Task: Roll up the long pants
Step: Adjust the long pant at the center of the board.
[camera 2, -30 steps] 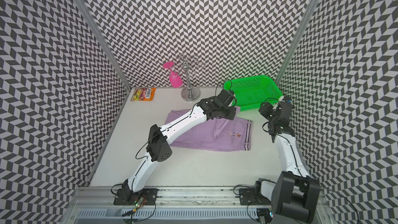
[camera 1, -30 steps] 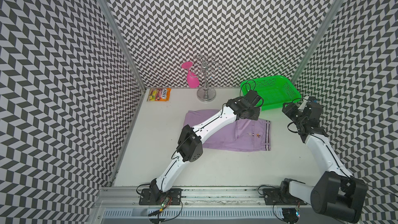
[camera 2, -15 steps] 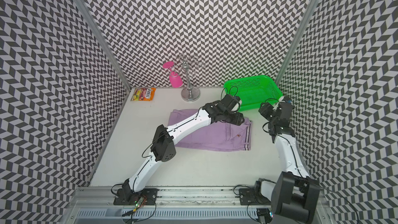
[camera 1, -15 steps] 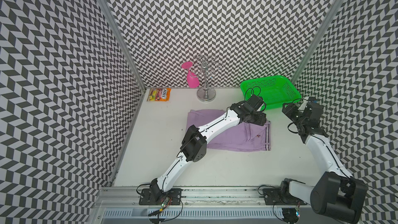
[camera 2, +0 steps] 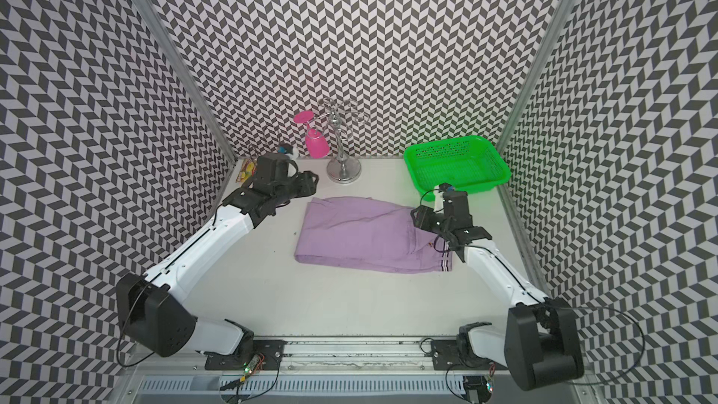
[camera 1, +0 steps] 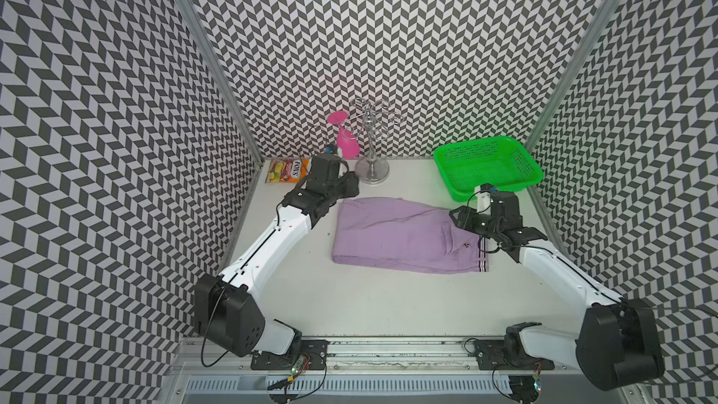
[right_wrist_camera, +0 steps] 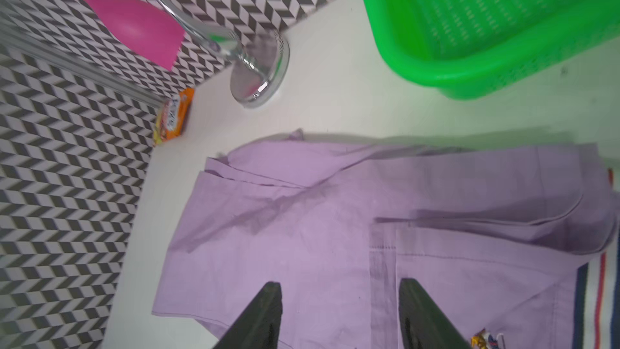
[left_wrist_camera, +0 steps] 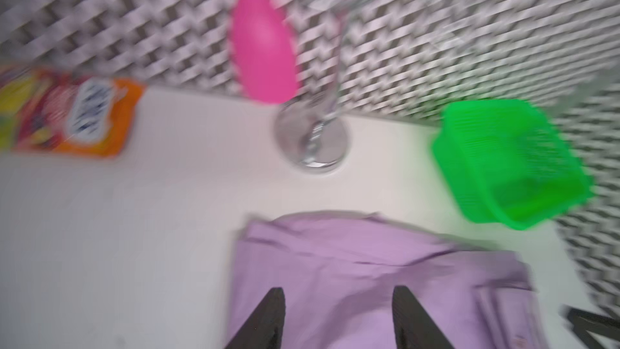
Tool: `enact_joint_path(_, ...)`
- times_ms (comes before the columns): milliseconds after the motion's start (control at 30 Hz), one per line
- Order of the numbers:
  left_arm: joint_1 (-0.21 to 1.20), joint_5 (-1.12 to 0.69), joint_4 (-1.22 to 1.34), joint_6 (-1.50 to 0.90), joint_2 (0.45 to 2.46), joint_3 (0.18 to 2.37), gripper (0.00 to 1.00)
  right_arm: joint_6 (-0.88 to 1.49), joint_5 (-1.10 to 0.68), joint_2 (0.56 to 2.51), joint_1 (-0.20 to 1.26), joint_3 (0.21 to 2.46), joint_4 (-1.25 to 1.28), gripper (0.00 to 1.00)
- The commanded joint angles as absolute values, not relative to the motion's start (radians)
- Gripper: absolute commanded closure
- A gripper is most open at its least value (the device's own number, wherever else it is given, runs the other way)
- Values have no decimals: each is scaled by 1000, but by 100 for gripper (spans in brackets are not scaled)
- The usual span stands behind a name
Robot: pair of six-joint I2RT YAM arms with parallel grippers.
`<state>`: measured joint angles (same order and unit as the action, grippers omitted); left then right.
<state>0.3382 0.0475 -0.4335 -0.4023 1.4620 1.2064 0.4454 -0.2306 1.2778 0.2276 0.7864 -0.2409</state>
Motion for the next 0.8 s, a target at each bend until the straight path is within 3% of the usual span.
enact_joint_path(0,320,36,-426,-361,1507,1083,40,422,-29,1329,282,803,-341,40)
enact_joint_path(167,320,14,-425,-361,1653,1070,31,394,128,1447,350,891,-407,40)
enact_joint_path(367,358,56,-415,-380,1774,1054,32,409,128,1541,385,933,-412,39)
enact_joint_path(567,366,73,-387,-389,1793,1031,49,422,141,1577,416,975,-419,39)
enact_joint_path(767,367,97,-376,-388,1757,1012,77,422,218,1615,415,958,-421,52)
